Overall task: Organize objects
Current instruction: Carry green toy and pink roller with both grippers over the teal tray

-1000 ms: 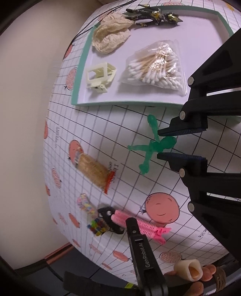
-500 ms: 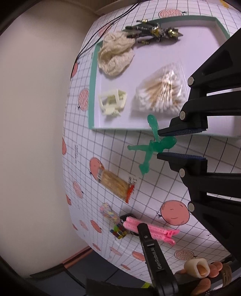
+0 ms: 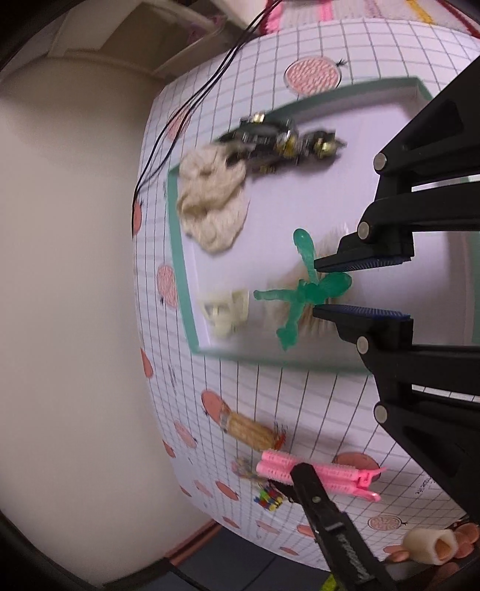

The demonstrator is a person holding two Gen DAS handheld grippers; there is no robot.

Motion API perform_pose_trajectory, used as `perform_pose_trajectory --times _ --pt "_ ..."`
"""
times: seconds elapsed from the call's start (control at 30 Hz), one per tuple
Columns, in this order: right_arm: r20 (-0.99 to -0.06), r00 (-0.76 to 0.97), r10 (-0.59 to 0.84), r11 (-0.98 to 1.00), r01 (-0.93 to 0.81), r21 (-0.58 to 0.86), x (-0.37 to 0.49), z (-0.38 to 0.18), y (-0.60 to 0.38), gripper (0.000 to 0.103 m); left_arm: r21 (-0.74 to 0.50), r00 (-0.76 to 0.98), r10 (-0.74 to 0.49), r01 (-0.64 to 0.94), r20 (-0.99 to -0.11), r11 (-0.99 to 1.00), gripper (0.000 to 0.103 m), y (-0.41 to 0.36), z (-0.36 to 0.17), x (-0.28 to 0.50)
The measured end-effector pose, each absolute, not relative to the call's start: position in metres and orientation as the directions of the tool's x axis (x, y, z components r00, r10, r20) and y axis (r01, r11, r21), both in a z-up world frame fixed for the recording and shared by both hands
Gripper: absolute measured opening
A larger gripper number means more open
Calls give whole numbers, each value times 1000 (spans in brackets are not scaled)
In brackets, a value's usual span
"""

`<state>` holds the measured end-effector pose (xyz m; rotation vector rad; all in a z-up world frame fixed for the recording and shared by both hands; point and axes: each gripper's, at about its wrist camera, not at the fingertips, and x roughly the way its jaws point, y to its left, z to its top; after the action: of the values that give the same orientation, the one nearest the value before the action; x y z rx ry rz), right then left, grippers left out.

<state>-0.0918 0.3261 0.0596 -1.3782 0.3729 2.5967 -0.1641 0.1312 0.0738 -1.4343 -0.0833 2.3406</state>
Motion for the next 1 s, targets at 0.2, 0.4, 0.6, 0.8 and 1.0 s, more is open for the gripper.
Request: perform_pose_trajectory --times 0.2,0.4,0.6,0.8,1.0 --pt "-838 -541 74 -940 -318 123 -75 59 354 19 -302 -353 437 -376 -827 -876 24 174 76 -142" --pt "-854 -513 88 -933 -343 110 -64 54 371 19 -363 -289 501 -418 -816 -833 24 205 69 -124" --pt "-886 -457 76 -932 -349 100 -60 41 375 19 -365 -249 491 -418 -835 -832 24 222 52 -115" --pt "-909 -411 64 -938 -336 86 -62 30 369 19 -354 -220 458 -386 -861 -852 24 227 32 -116" --pt "-929 -367 55 -943 -324 72 -62 19 365 19 -341 -217 442 -384 -870 -858 24 228 28 -115"
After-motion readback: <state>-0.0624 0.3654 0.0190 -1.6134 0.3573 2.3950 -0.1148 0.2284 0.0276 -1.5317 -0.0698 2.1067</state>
